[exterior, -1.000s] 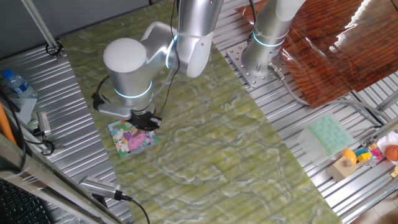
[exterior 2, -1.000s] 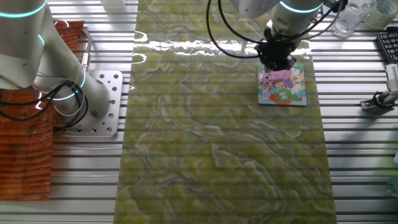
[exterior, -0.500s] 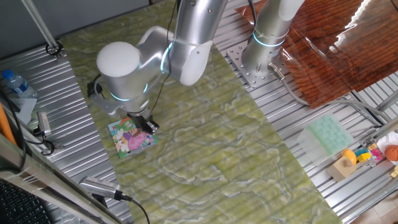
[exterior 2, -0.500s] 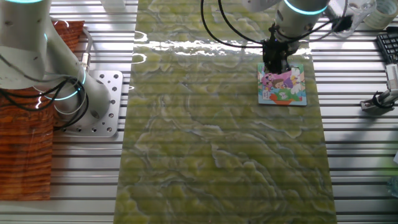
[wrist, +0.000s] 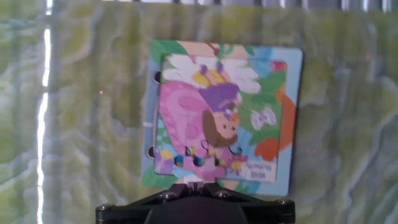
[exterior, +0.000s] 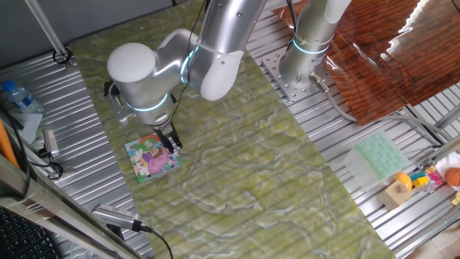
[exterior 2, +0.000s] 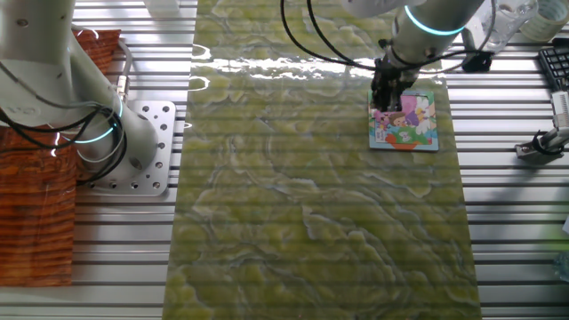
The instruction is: Assemble one piece of a puzzle
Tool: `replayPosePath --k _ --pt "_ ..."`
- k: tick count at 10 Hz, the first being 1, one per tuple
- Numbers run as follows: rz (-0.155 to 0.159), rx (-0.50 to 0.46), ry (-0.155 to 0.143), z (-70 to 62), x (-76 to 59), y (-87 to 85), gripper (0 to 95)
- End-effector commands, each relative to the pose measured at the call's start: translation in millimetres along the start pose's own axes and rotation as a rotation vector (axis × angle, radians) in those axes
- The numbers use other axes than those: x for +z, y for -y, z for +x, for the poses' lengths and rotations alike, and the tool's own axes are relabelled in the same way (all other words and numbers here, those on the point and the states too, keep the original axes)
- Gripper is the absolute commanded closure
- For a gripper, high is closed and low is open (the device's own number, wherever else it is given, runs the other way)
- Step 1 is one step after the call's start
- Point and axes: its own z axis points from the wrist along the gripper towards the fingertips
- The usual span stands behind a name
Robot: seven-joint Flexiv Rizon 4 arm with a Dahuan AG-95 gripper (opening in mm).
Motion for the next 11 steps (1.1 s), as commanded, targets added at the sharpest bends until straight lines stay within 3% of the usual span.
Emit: replayPosePath --k 1,4,8,11 --pt "-0.011 0.003 0.001 6.1 2.5 2.2 95.0" --pt "-0.032 -0.001 -0.001 10.6 4.1 4.2 95.0" --pt "-0.033 0.022 -0.001 13.8 7.4 5.2 95.0" --pt "-0.033 0.025 0.015 13.2 7.6 4.5 95.0"
